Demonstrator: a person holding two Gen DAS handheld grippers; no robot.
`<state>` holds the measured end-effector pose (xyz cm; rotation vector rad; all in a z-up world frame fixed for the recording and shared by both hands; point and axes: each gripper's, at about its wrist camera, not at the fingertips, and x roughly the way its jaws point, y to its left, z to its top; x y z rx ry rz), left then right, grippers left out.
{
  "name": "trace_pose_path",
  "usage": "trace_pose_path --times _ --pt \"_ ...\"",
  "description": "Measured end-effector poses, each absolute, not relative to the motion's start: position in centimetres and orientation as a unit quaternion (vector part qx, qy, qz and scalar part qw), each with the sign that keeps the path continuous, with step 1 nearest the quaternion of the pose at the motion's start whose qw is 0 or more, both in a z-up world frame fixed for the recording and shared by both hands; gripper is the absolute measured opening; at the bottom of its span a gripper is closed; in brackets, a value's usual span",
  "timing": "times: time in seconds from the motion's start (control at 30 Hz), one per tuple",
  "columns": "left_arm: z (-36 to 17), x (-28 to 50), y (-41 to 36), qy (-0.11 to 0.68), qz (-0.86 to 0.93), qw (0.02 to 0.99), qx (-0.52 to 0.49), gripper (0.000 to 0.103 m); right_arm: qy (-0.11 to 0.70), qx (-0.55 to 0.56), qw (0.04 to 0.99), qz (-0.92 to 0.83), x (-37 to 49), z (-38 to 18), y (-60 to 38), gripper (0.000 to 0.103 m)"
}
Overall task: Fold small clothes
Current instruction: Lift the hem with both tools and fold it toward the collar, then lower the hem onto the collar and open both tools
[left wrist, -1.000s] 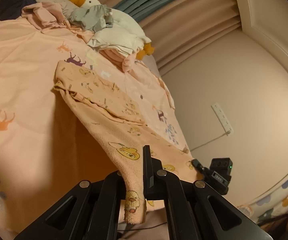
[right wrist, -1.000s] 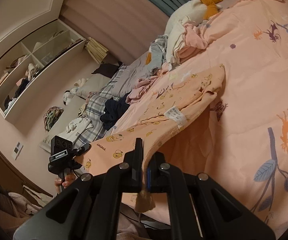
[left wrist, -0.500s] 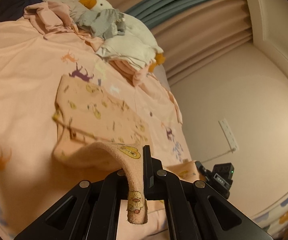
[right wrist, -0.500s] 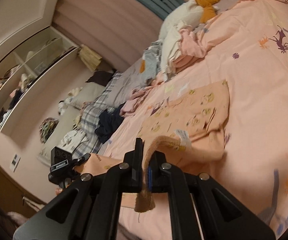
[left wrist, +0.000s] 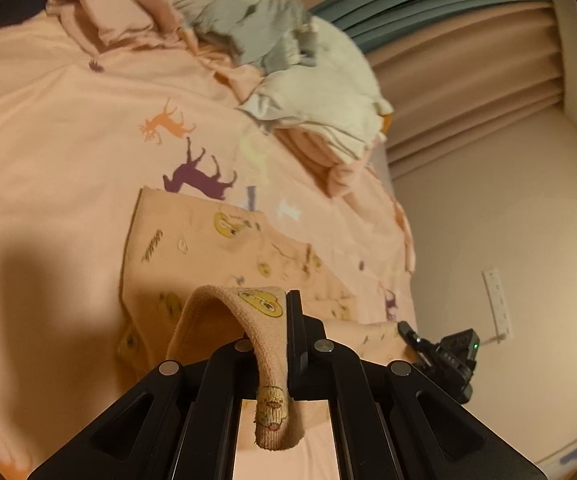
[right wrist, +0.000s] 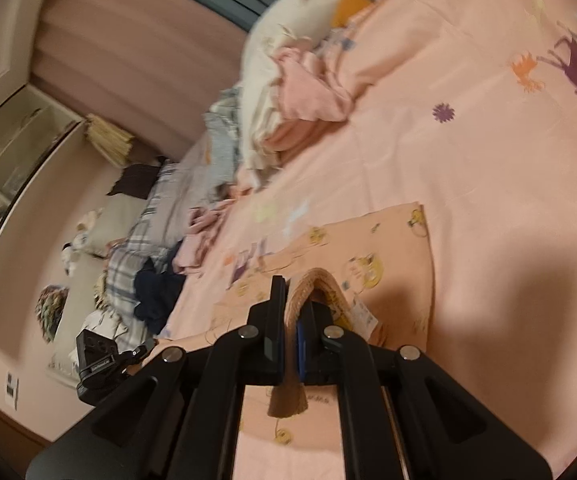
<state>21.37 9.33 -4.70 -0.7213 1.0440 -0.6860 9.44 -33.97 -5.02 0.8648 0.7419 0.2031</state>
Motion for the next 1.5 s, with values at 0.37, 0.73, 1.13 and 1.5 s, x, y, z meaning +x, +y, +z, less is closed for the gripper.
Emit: trace_pose_path --times 0.37,0.73,1.13,1.5 --pt "-8.0 27.2 7.8 0.518 -0.269 0.738 -0.338 0.0 0.393 0.424 0.814 0.055 15.2 -8.6 -35.7 0.008" --pt "-10.2 28.2 8.6 0.592 -0.266 0.656 -0.385 0.011 0.455 0.49 0.738 0.09 15.3 -10.7 -35.8 0.046" --pt "-12.4 31.6 12.2 0.511 -0.197 0.626 -0.555 0.072 0.341 0.615 0.708 0.065 16.9 -11.9 -38.4 0.049" --pt "-8.0 30.4 11.7 0.538 -0.178 0.736 -0.37 0.072 0.372 0.434 0.818 0.059 16.6 -6.2 -36.1 0.05"
